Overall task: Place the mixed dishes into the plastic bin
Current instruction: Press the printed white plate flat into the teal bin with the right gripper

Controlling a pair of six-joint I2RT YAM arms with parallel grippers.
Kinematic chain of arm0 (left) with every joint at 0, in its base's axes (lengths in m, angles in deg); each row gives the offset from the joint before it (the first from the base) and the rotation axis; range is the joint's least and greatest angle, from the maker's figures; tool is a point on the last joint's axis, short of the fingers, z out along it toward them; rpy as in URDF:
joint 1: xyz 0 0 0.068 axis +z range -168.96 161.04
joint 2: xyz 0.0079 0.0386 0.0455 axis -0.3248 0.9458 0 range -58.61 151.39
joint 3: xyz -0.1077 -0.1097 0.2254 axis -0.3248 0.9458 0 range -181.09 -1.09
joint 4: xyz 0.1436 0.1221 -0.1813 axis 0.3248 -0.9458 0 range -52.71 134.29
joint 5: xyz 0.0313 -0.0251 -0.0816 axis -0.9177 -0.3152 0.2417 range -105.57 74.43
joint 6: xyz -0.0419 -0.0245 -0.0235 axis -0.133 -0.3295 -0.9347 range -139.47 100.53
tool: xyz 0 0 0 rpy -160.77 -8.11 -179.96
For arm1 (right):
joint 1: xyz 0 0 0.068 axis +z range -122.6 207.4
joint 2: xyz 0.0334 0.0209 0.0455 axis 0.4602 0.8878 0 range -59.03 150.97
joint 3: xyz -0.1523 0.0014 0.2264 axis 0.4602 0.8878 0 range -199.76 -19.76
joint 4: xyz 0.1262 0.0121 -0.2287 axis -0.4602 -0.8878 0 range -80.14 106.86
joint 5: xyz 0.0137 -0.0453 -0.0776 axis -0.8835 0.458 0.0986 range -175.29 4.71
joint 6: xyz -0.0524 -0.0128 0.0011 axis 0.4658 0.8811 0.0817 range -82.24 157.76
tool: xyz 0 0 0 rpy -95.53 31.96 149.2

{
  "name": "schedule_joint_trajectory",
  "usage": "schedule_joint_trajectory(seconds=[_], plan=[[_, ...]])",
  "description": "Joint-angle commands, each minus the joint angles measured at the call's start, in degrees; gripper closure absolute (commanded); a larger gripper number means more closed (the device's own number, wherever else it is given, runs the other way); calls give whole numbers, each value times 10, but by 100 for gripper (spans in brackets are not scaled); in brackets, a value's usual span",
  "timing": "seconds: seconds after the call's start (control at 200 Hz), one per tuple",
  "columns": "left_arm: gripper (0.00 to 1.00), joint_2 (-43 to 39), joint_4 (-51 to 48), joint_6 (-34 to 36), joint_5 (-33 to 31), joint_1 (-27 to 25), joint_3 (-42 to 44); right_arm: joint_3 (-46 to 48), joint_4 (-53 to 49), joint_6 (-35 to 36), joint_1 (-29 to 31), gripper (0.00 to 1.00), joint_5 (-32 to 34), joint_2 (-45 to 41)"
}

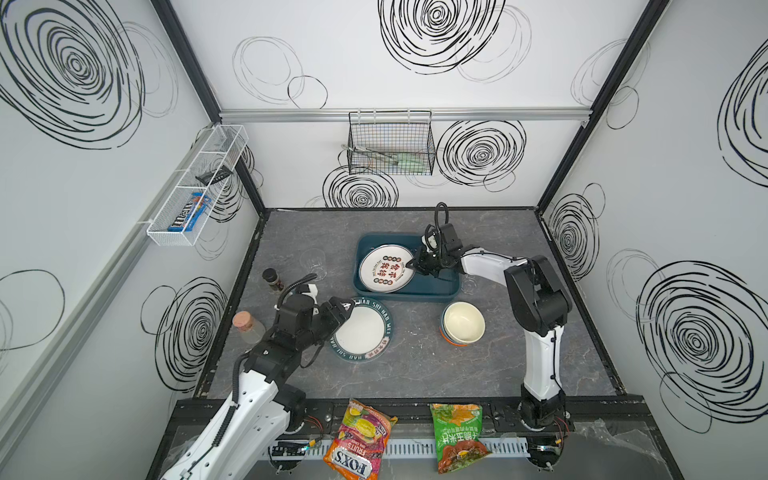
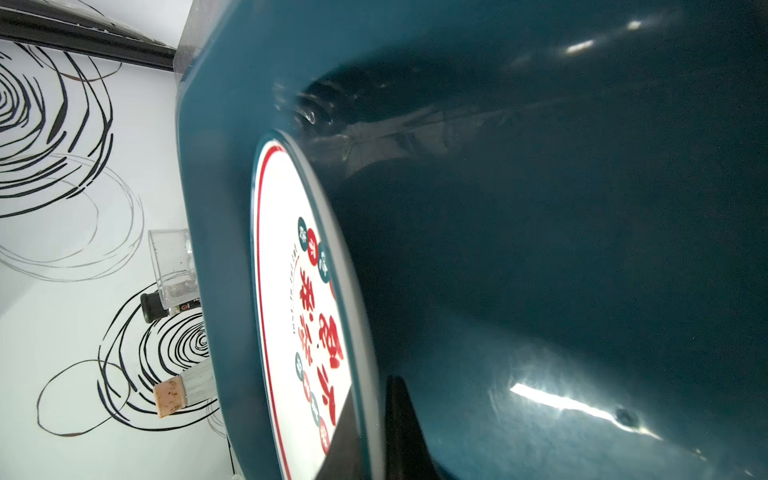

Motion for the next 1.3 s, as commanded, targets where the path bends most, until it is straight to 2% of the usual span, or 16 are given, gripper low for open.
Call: schedule_joint_trajectory(seconds=[0.0,0.305,0.565,0.695,1.081,1.296], plan=[[29,0,11,-2,3,6,7,-20,35,-8,3,99,-7,10],[29,1,11,-4,3,6,11,-18,36,-6,4,89,-6,26],[29,-3,9,-5,0,7,14,-20,19,5,5,70,10,31],[28,-5,2,-5,-3,8,14,-29,-9,21,4,64,27,29],[27,-7,-30,1,-17,11,14,-36,-76,82,2,58,104,-29],[26,-5,-60,20,-25,29,3,-27,-104,110,10,57,120,-83]])
